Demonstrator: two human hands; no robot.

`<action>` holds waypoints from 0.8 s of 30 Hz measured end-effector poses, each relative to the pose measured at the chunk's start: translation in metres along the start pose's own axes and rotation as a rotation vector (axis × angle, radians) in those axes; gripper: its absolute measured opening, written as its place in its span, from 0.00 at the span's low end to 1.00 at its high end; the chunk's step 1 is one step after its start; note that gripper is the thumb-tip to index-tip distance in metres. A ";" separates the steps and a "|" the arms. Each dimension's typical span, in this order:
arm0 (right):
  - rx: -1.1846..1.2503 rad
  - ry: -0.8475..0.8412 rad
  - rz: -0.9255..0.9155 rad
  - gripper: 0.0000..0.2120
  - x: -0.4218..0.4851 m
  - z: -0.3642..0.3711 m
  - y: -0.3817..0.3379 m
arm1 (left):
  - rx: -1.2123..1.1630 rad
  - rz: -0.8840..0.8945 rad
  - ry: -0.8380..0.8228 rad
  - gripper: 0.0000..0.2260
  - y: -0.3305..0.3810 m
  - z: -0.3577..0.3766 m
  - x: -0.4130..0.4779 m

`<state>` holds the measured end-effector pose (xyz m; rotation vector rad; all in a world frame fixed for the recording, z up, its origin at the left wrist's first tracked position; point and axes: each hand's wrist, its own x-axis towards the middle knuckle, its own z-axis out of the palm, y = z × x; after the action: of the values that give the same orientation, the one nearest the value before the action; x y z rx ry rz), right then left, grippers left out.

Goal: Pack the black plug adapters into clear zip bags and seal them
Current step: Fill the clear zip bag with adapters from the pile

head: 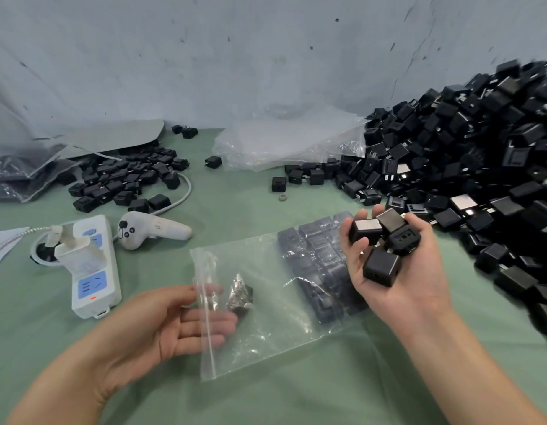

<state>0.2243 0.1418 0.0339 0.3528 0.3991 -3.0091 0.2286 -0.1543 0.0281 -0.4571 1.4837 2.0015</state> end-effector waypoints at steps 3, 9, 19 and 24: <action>0.000 0.001 0.003 0.11 0.002 0.000 0.000 | -0.125 -0.058 -0.097 0.24 0.002 -0.004 0.006; -0.014 0.008 0.013 0.12 0.006 0.000 -0.001 | -0.374 -0.019 -0.248 0.26 0.004 -0.006 0.025; -0.031 0.021 0.004 0.12 0.008 0.001 -0.005 | 1.168 0.748 0.398 0.19 -0.005 -0.025 0.013; -0.050 0.020 0.018 0.12 0.011 0.001 -0.003 | 1.368 0.992 0.344 0.18 -0.015 -0.011 0.018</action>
<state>0.2136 0.1434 0.0330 0.3813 0.4689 -2.9746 0.2232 -0.1576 0.0030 0.6735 3.1862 0.8784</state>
